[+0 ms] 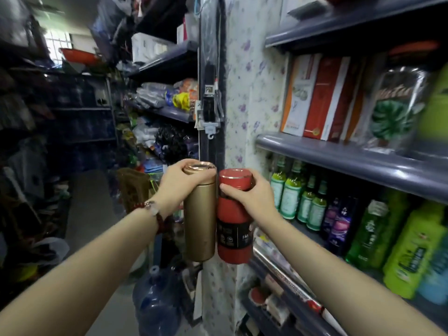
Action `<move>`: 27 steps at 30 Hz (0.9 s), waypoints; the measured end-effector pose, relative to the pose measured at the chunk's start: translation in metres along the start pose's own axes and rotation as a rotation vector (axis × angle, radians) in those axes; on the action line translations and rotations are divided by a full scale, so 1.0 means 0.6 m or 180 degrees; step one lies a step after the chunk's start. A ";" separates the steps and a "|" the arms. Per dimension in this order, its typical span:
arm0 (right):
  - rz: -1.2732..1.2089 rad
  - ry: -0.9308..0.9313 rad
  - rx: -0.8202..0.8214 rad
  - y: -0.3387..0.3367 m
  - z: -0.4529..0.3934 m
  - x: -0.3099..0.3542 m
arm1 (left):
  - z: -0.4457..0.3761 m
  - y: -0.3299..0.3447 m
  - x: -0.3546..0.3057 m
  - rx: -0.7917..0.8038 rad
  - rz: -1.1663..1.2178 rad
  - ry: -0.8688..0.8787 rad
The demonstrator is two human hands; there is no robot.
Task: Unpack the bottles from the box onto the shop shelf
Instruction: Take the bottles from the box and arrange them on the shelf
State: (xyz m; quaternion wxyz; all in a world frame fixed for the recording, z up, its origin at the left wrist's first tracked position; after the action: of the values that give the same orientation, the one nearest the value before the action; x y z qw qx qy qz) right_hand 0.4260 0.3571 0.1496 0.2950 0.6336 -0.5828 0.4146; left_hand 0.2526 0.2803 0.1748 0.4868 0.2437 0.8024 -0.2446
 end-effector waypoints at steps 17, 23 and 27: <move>0.0536 -0.0976 -0.1480 -0.164 -0.153 0.207 | -0.142 0.127 -0.290 0.0995 0.0936 0.1628; 0.0526 -0.1443 -0.2395 -0.172 -0.156 0.238 | -0.157 0.151 -0.347 0.0824 0.1218 0.2172; 0.0573 -0.1602 -0.2696 -0.194 -0.160 0.245 | -0.162 0.188 -0.367 0.0785 0.1319 0.2336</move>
State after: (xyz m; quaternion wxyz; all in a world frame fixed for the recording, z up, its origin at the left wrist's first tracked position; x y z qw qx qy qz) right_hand 0.5194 0.3839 0.3366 0.3397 0.4857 -0.8054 -0.0003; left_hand 0.3490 0.3937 0.3952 0.1756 0.5266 0.8211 -0.1329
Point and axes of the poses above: each hand's wrist, its own z-axis away from the middle knuckle, its own y-axis out of the palm, x = y × z, the point moved 2 cm from there along -z, towards the middle knuckle, and after that the axes turned 9 degrees about -x, right-handed, at the moved point
